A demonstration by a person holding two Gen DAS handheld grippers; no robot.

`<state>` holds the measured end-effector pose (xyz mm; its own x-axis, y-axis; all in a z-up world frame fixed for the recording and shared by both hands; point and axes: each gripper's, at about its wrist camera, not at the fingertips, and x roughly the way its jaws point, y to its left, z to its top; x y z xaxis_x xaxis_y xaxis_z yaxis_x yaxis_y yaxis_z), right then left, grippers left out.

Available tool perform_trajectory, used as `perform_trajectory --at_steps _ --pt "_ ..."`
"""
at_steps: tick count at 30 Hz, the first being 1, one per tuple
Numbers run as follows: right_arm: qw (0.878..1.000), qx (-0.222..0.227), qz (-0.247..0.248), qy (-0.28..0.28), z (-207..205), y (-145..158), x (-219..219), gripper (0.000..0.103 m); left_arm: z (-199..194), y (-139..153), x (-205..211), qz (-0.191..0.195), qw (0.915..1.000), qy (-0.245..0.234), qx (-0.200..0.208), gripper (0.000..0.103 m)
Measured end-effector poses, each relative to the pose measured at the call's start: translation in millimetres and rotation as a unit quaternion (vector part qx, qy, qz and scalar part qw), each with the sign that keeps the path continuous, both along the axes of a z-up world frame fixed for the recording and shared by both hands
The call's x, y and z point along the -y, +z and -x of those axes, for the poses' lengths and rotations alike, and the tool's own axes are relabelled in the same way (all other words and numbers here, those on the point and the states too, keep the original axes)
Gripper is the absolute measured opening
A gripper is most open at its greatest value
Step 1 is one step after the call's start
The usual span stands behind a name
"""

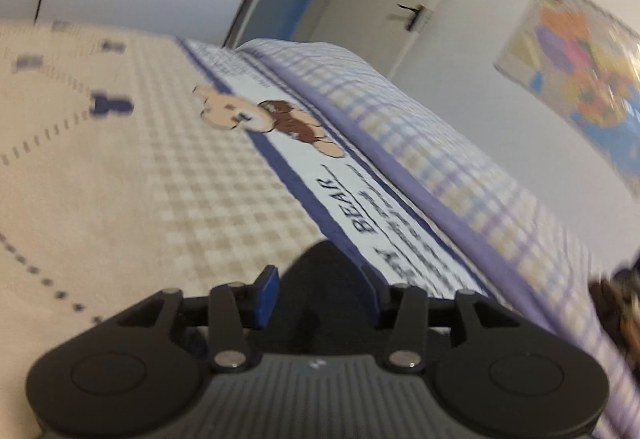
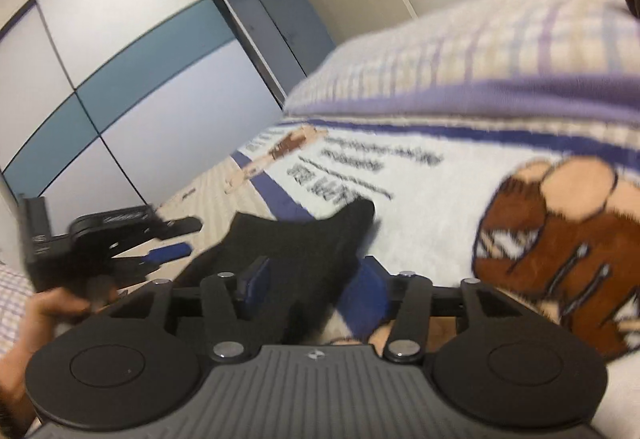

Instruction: Fold clothes

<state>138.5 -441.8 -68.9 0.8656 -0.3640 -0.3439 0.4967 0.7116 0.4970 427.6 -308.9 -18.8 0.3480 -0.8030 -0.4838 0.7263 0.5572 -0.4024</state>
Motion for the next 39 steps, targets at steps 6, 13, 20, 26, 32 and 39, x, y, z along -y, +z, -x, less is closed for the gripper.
perform_trajectory --at_steps 6,13,20,26,32,39 --pt "0.998 -0.003 0.003 0.068 -21.4 8.4 -16.3 0.055 62.5 6.6 -68.8 -0.009 0.9998 -0.012 0.016 0.06" --pt "0.988 -0.073 0.019 0.135 -43.7 2.1 -37.2 0.058 96.1 -43.2 -133.4 -0.026 0.9993 0.019 -0.017 0.068" --pt "0.992 -0.043 -0.01 0.114 -27.1 3.2 -17.8 0.055 136.2 -15.8 -169.4 -0.02 0.9939 0.104 -0.031 0.069" --pt "0.99 -0.055 0.005 0.129 -8.1 41.3 -43.8 0.057 213.5 44.0 -207.5 -0.083 0.9867 0.139 0.019 0.079" --pt "0.986 -0.043 -0.002 0.163 46.1 102.3 -76.7 0.068 287.3 79.1 -251.2 -0.112 0.9755 0.186 0.038 0.089" --pt "0.971 -0.073 0.065 0.216 132.0 127.1 -145.6 0.077 384.6 67.2 -296.0 -0.155 0.9603 0.218 0.077 0.096"
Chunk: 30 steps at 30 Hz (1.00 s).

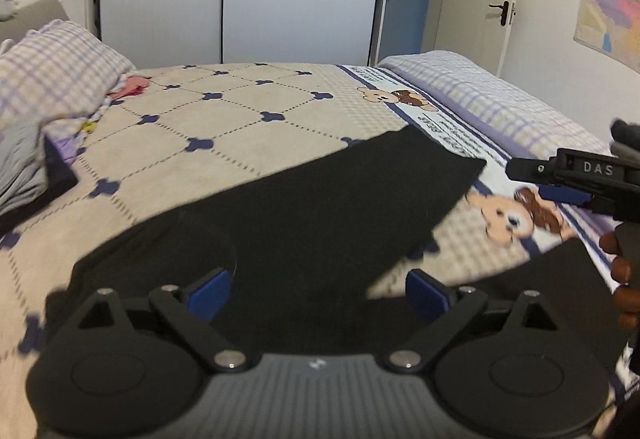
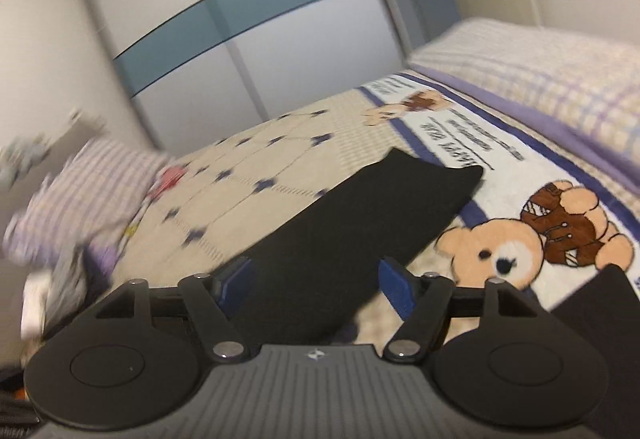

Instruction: Fold clothes

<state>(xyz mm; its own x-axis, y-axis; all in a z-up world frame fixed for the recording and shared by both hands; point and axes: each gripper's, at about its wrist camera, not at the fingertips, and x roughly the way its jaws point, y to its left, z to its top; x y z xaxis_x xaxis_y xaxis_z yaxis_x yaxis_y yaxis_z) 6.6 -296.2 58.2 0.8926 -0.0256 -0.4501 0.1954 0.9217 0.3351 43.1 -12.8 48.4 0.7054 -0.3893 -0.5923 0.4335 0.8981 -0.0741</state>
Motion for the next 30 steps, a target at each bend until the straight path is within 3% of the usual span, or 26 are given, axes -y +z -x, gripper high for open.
perform_trajectory --at_steps 5,10,13,15,21,26,28,29,30 --pt "0.997 -0.042 0.053 0.045 40.9 -32.9 -69.0 0.077 50.7 -32.2 -32.1 -0.008 0.9994 0.033 0.006 0.096" --pt "0.99 -0.076 0.088 0.083 59.0 -78.2 -128.7 0.077 68.7 -61.5 -60.9 0.025 0.9957 0.089 -0.008 0.096" --pt "0.986 -0.101 0.095 0.089 63.4 -101.8 -143.0 0.077 75.6 -78.1 -73.9 0.028 0.9922 0.119 -0.023 0.096" --pt "0.985 -0.108 0.105 0.084 69.0 -115.6 -141.7 0.077 79.7 -90.0 -80.7 0.023 0.9912 0.124 -0.04 0.096" --pt "0.989 -0.074 0.103 0.073 99.0 -125.0 -115.0 0.077 94.5 -101.4 -74.2 -0.04 0.9969 0.068 0.001 0.097" --pt "0.994 -0.058 0.089 0.024 134.4 -130.2 -69.1 0.077 106.9 -99.0 -76.0 -0.048 0.9963 0.07 0.014 0.097" --pt "0.995 -0.053 0.084 0.014 147.3 -131.5 -51.6 0.075 110.6 -96.2 -77.1 -0.052 0.996 0.072 0.01 0.097" --pt "0.995 -0.054 0.081 0.011 151.3 -130.1 -44.4 0.066 111.5 -94.0 -78.3 -0.052 0.9959 0.074 0.005 0.097" --pt "0.995 -0.056 0.082 0.001 155.1 -129.1 -38.0 0.064 112.0 -92.3 -79.9 -0.051 0.9957 0.076 0.001 0.097"
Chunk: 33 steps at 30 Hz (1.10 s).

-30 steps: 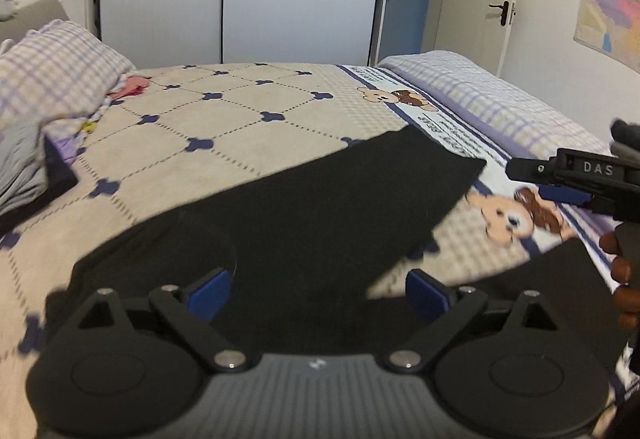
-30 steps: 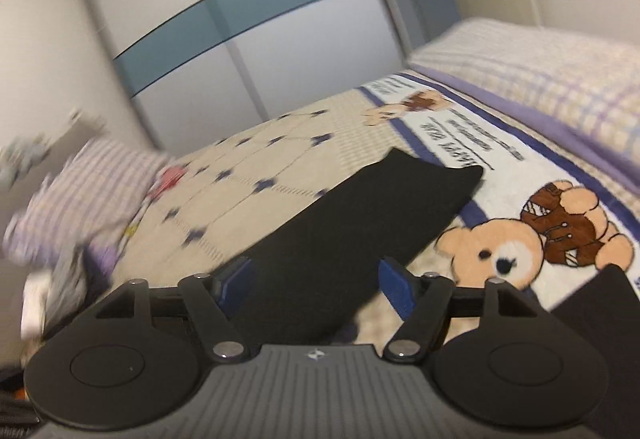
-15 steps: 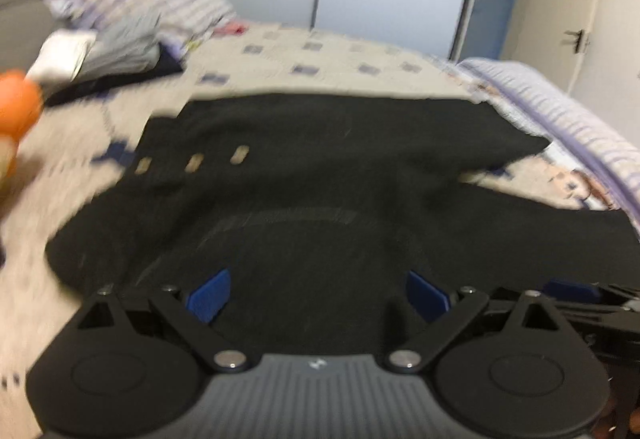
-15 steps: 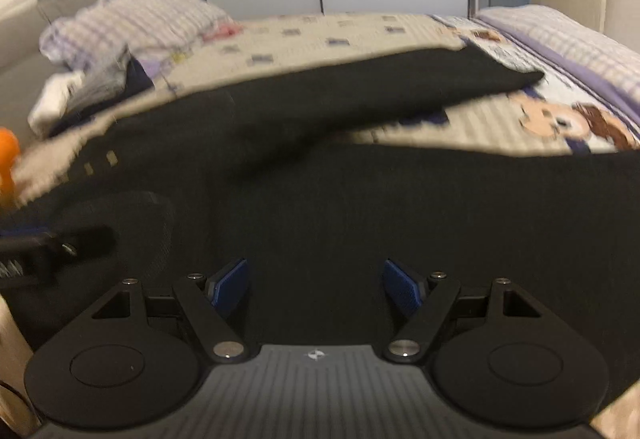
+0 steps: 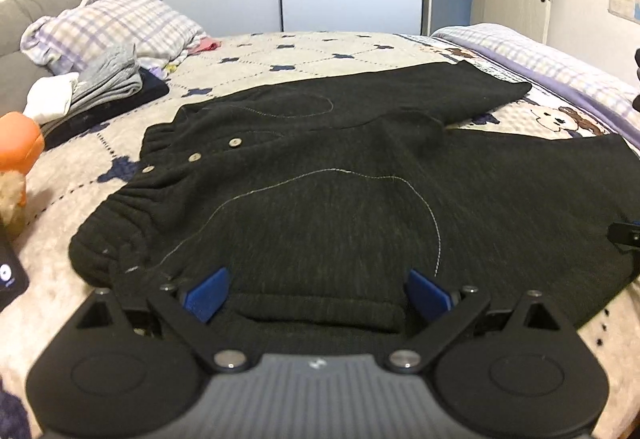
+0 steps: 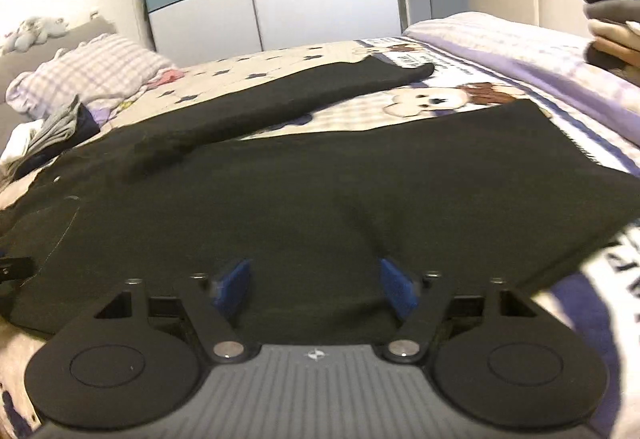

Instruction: Fold clothes

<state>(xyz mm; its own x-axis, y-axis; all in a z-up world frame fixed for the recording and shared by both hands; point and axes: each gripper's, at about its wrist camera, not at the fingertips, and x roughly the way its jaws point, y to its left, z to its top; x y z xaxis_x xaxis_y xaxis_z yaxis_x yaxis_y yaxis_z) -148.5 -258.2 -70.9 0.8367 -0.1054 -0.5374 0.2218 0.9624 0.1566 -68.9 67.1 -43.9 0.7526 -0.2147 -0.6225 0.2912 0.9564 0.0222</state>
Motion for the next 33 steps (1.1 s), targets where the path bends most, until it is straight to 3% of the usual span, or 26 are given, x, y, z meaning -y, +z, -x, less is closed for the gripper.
perform_trajectory --at_steps 2,4,8,20,25,29,33 --pt "0.999 -0.01 0.015 -0.042 6.3 1.1 10.0 0.076 1.2 3.5 -3.3 -0.002 0.9999 0.006 -0.01 0.098" --pt "0.997 -0.012 0.027 -0.076 14.4 -0.2 23.4 0.076 2.1 6.8 -8.9 0.009 0.9997 0.016 -0.019 0.098" --pt "0.997 0.004 -0.018 -0.08 23.9 5.0 38.2 0.076 2.1 13.0 -17.1 0.03 0.9988 0.035 -0.016 0.098" --pt "0.995 -0.008 0.076 -0.063 -2.6 -9.5 -5.0 0.084 -12.1 8.1 -10.6 0.003 0.9985 0.052 -0.018 0.099" --pt "0.999 0.028 0.038 -0.01 -11.8 0.4 -16.6 0.082 -14.7 10.2 -10.1 -0.004 0.9981 0.06 -0.009 0.099" --pt "0.999 0.011 -0.005 0.044 -26.9 -6.0 -31.6 0.078 -18.3 7.6 -5.6 -0.009 0.9981 0.059 -0.011 0.099" --pt "0.996 0.016 0.048 0.07 -24.1 -8.0 -53.0 0.077 -18.8 7.5 -1.0 -0.017 0.9981 0.058 -0.007 0.099"
